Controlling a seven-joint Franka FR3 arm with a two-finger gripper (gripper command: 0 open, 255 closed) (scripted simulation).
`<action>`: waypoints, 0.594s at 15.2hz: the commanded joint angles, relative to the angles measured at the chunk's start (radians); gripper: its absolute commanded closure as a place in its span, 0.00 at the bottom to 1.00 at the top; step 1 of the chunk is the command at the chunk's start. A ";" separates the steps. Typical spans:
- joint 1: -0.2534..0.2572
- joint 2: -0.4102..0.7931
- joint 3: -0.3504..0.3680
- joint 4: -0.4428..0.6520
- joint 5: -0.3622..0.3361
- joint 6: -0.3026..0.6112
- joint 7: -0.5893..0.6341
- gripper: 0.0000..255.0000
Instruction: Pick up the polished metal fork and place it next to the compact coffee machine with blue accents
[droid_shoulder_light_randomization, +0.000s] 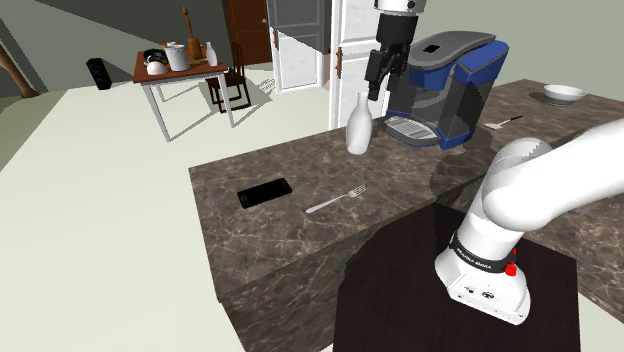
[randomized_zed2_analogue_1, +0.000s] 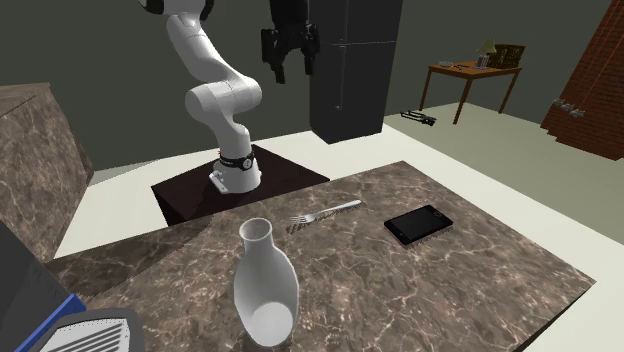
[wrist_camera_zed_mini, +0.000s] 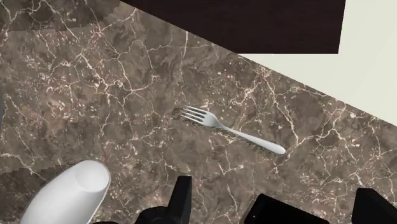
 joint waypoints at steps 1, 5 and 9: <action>0.000 0.000 0.000 0.000 0.000 0.000 0.000 0.00; 0.036 0.022 -0.034 -0.115 -0.034 0.124 -0.139 0.00; 0.069 0.070 -0.069 -0.212 -0.070 0.258 -0.275 0.00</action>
